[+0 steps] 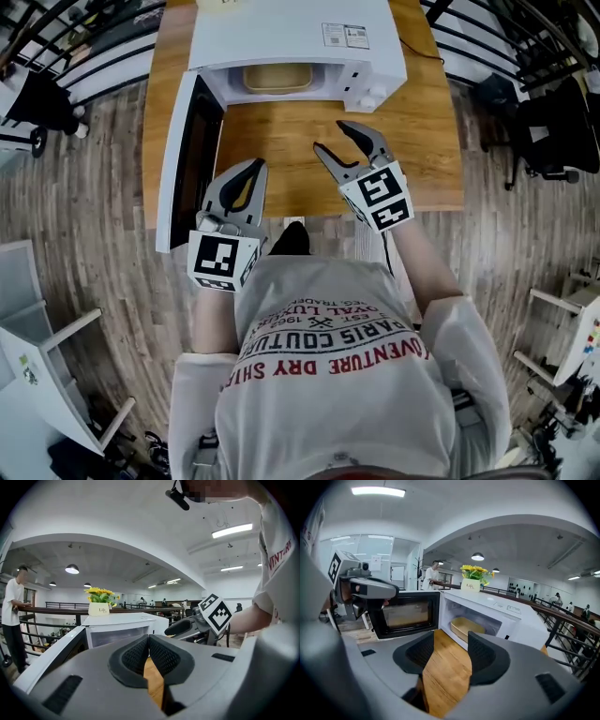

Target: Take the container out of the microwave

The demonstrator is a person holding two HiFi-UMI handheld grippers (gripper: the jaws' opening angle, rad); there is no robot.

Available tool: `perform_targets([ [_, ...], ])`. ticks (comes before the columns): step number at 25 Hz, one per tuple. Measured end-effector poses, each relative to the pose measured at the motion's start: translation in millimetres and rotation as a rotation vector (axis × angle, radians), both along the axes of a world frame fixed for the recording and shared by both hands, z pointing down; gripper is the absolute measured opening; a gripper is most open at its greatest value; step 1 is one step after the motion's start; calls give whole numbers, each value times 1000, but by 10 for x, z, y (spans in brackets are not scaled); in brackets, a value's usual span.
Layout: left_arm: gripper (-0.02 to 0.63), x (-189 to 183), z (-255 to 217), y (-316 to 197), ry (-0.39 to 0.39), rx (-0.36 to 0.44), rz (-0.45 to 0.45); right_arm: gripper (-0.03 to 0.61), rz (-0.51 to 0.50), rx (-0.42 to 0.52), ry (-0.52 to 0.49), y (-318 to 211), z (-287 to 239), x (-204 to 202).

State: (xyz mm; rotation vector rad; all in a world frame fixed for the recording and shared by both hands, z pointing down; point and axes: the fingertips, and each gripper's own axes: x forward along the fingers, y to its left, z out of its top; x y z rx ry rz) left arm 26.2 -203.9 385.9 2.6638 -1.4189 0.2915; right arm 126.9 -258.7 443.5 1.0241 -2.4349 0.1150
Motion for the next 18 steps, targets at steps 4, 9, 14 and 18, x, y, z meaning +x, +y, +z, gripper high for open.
perform_targets([
  [4,17,-81,10,-258,17,6,-5,227,-72,-49,83,-342,207,-216],
  [9,17,-178,0,-496,52,24,-6,225,-123,-101,215,-735,501,-402],
  [14,17,-239,78,-688,40,15,-7,227,-207,-159,346,-1065,874,-556],
  [18,17,-280,110,-798,37,8,-8,225,-275,-168,436,-1222,1058,-665],
])
